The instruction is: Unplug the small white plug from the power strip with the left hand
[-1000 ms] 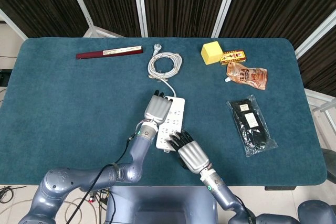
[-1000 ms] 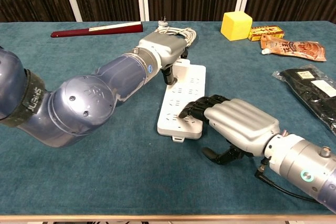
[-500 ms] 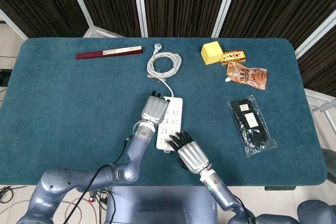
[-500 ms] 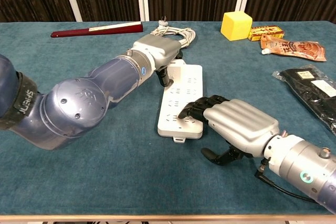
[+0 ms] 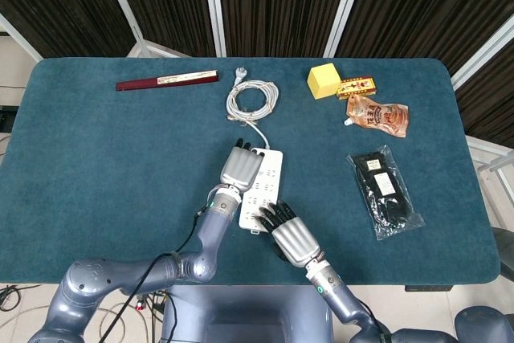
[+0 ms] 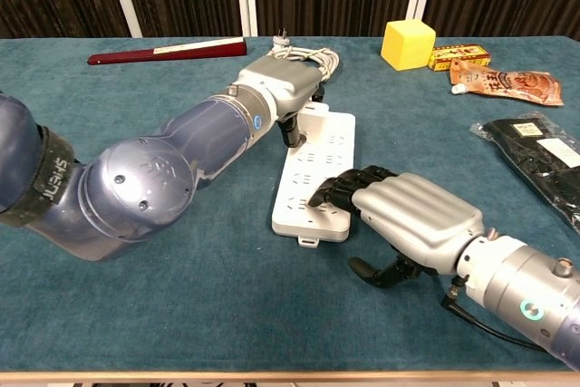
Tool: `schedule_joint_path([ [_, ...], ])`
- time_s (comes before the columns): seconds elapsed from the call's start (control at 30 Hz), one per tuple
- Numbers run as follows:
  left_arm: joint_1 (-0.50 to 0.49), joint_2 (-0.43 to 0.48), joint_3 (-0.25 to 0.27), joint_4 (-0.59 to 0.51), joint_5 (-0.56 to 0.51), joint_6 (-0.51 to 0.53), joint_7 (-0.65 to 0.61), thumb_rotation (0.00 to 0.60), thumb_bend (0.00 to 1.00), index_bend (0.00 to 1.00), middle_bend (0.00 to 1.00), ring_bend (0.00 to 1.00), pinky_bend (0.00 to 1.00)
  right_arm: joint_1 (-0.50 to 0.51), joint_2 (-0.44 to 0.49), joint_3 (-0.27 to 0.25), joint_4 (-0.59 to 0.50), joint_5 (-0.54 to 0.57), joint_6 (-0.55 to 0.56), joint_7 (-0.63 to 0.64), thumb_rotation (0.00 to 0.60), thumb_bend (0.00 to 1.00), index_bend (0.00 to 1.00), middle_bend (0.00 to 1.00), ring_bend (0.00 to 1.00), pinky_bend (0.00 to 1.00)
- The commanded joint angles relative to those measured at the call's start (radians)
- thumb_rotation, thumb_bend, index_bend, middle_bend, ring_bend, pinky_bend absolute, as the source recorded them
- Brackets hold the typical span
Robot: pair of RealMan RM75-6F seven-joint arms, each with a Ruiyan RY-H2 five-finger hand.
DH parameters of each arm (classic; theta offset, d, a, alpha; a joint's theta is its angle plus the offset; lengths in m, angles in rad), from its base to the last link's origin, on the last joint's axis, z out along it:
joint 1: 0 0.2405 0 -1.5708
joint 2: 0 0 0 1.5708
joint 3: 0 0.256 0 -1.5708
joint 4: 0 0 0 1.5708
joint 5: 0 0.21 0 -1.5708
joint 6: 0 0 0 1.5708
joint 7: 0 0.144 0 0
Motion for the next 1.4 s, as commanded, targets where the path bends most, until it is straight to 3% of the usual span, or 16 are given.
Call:
schedule_joint_path([
  [0.03, 0.007, 0.005, 0.004, 0.000, -0.003, 0.000, 0.002, 0.600, 0.37, 0.66, 0.69, 0.24, 0.18, 0.001, -0.001, -0.001, -0.001, -0.001, -0.001, -0.002, 0.600, 0.50, 0.18, 0.18, 0.09, 0.10],
  [0.27, 0.025, 0.016, 0.012, -0.005, -0.004, -0.001, 0.004, 0.600, 0.37, 0.66, 0.69, 0.24, 0.18, 0.001, -0.007, -0.003, -0.001, 0.000, -0.001, -0.004, 0.600, 0.50, 0.18, 0.18, 0.09, 0.10],
  [0.63, -0.003, -0.002, -0.017, -0.017, 0.017, 0.001, -0.007, 0.600, 0.37, 0.66, 0.69, 0.24, 0.18, 0.000, -0.002, -0.002, 0.000, 0.001, 0.003, 0.000, 0.600, 0.50, 0.18, 0.18, 0.09, 0.10],
  [1.17, 0.035, 0.008, 0.014, 0.000, 0.007, -0.004, 0.000, 0.600, 0.37, 0.67, 0.71, 0.25, 0.18, 0.000, -0.012, -0.008, 0.007, 0.001, -0.002, 0.000, 0.600, 0.50, 0.18, 0.18, 0.09, 0.10],
  [1.4, 0.017, -0.001, -0.005, 0.000, 0.022, -0.005, -0.007, 0.600, 0.37, 0.67, 0.71, 0.25, 0.18, 0.000, -0.012, -0.005, 0.014, 0.004, -0.003, 0.005, 0.600, 0.50, 0.18, 0.18, 0.09, 0.10],
])
